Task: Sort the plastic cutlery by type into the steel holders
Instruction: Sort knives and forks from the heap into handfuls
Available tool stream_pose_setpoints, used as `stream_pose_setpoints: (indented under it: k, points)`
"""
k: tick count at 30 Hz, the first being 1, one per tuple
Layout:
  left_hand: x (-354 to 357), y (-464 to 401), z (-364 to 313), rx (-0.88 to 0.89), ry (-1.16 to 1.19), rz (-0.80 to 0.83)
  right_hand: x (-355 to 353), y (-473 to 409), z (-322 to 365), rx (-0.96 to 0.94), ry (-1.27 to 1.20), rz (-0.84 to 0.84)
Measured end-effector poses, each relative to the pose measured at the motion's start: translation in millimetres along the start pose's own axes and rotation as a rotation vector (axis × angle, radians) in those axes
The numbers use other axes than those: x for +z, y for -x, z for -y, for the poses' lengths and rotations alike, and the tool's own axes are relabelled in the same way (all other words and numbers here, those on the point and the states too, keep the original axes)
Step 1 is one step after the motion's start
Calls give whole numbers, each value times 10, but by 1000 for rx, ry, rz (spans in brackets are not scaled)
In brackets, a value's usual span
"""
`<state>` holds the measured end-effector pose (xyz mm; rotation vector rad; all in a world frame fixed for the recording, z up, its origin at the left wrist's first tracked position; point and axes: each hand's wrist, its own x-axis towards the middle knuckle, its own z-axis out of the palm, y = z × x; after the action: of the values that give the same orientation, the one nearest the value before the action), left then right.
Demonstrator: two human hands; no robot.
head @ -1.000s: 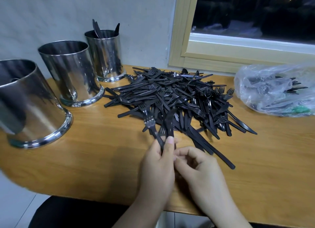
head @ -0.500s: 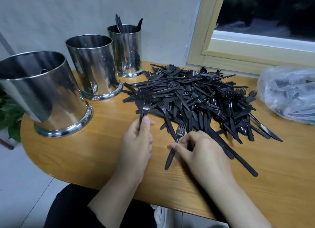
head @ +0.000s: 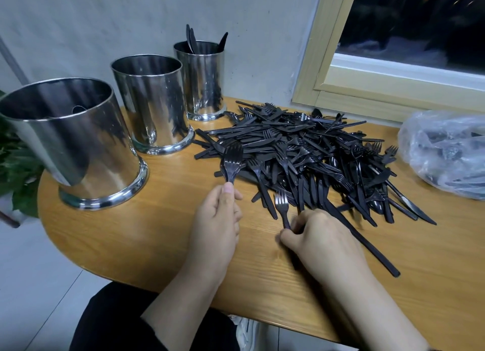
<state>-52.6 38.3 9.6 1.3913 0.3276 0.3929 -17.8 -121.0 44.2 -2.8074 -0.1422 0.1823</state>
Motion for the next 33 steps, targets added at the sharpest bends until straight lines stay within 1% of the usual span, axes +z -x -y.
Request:
stream_pose_setpoints:
  k: [4,6,9,10,12,14,18,21,22,24,25,27,28,30,33]
  points:
    - [-3,-6,2,0,15,-9,15,21,-60,-5,-36,-11]
    - [-10,-3,7,3,9,-12,23,48,-117,-28,-104,-45]
    - [-4,-8,3,15,10,-1,-3,106,-165,-104,-323,-138]
    - [-3,-10,7,23,-16,9,-25,130,-143,-126,-417,-141]
    - [3,-11,22,31,-48,31,-71,180,-18,-173,-584,-76]
    - [13,6,4,31,-39,48,-55,182,139,-219,-673,-23]
    - [13,11,-2,-19,-23,57,73,90,394,-280,-634,41]
    - [15,7,13,-9,4,41,99,30,461,-304,-607,58]
    - [22,8,7,-13,34,12,101,10,467,-309,-600,48]
    - [28,3,-10,-43,60,-52,153,-63,430,-293,-584,-41]
    - [21,-9,-4,-44,33,-84,191,-115,398,-274,-555,-101]
    - [0,-31,26,-15,-59,-128,256,-212,334,-244,-420,-180]
    - [-8,-34,30,4,-63,-135,281,-246,310,-239,-330,-187]
    - [2,-17,16,20,-23,-86,332,-297,284,-235,-188,-162]
    - [13,-3,-29,-15,51,-71,372,-316,291,-233,-155,-164]
